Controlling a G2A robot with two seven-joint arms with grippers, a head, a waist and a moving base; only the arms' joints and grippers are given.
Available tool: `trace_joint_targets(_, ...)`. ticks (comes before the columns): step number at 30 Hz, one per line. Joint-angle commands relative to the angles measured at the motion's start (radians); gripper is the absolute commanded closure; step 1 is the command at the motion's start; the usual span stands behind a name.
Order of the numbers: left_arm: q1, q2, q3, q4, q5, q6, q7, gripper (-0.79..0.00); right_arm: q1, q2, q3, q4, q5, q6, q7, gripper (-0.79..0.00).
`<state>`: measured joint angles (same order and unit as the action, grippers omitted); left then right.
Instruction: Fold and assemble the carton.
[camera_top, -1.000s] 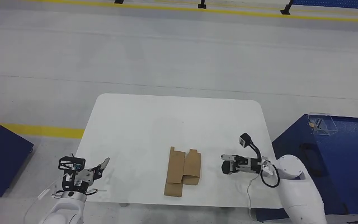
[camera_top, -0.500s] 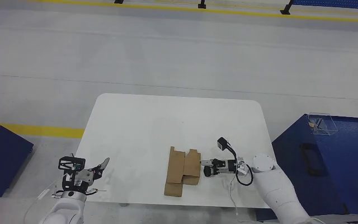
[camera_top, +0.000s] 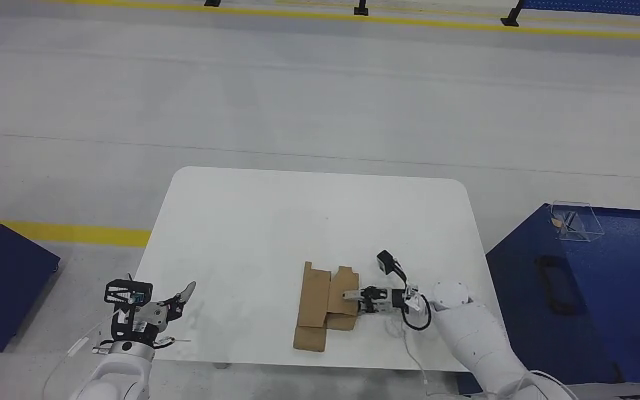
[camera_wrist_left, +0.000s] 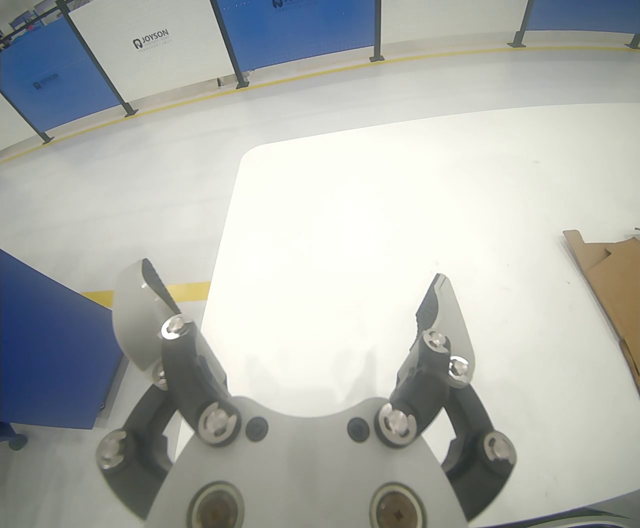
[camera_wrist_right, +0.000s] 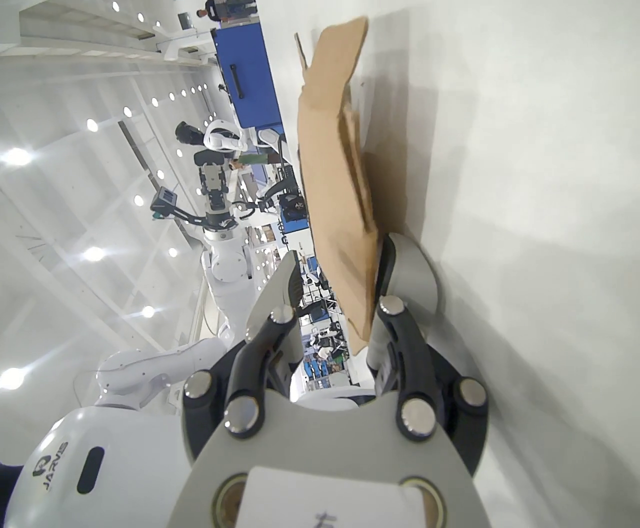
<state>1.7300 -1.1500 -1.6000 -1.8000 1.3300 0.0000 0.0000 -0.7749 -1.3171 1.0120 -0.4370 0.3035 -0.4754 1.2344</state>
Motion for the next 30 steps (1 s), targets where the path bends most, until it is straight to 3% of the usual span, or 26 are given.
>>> trace_joint_targets(1, 0.0, 0.0, 0.0, 0.0, 0.0, 0.0, 0.0, -0.785, 0.011, -0.008, -0.006, 0.022, 0.005, -0.007, -0.012, -0.274)
trace_joint_targets(2, 0.0, 0.0, 0.0, 0.0, 0.0, 0.0, 0.0, -0.785, 0.016, -0.012, -0.009, 0.03, 0.01, -0.012, -0.012, -0.169)
trace_joint_targets(3, 0.0, 0.0, 0.0, 0.0, 0.0, 0.0, 0.0, -0.785, 0.02, -0.016, -0.01, 0.035, 0.019, -0.025, -0.006, 0.0)
trace_joint_targets(9, 0.0, 0.0, 0.0, 0.0, 0.0, 0.0, 0.0, -0.785, 0.052, -0.026, -0.005, 0.037, 0.081, -0.031, 0.08, 0.0)
trace_joint_targets(16, 0.0, 0.0, 0.0, 0.0, 0.0, 0.0, 0.0, -0.785, 0.085, 0.0, 0.017, -0.12, 0.115, -0.007, 0.103, 0.0)
trace_joint_targets(25, 0.0, 0.0, 0.0, 0.0, 0.0, 0.0, 0.0, -0.785, 0.021, 0.092, 0.199, -0.653, 0.189, 0.093, 0.197, 0.0)
trace_joint_targets(30, 0.0, 0.0, 0.0, 0.0, 0.0, 0.0, 0.0, -0.785, -0.074, 0.121, 0.28, -0.989, 0.129, 0.178, 0.112, 0.0)
